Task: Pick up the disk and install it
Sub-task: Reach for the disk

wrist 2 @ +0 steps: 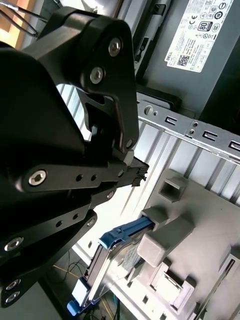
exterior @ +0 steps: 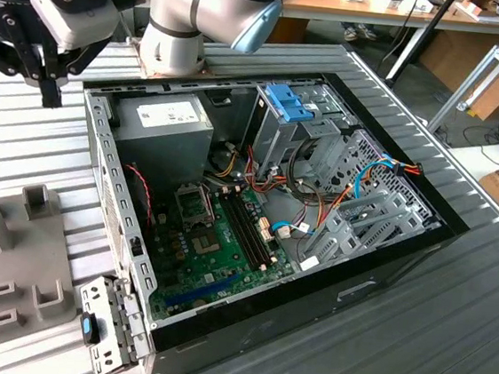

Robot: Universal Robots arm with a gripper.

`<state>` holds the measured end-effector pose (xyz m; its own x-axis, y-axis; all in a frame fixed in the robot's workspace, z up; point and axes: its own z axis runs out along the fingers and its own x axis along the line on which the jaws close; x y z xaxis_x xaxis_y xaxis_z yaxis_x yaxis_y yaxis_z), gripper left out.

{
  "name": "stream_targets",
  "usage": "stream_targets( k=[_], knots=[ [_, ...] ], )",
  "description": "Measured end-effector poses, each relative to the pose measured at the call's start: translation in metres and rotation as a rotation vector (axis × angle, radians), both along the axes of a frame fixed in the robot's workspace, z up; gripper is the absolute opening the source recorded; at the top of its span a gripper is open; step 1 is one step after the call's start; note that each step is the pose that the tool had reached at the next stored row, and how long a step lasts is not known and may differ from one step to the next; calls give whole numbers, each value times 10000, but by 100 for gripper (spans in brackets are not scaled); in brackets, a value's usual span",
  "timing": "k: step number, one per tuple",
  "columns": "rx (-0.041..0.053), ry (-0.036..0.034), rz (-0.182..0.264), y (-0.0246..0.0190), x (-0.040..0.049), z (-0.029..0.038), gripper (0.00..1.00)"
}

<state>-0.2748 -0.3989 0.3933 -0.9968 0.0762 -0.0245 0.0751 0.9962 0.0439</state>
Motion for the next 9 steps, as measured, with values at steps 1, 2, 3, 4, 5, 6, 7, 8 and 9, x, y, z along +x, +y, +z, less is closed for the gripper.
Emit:
stream_targets(
  k=[1,2,3,4,5,6,7,8,9],
  knots=[
    [0,0,0,0,-21,0,11],
    [0,0,0,0,-39,0,11],
    [0,0,1,0,-61,0,11],
    [0,0,0,0,-114,0,11],
    [0,0,0,0,-157,0,11],
    [0,0,0,0,-177,0,11],
    [0,0,0,0,-191,0,11],
    [0,-1,0,0,-210,0,11],
    [0,0,0,0,-228,0,11]
  ],
)
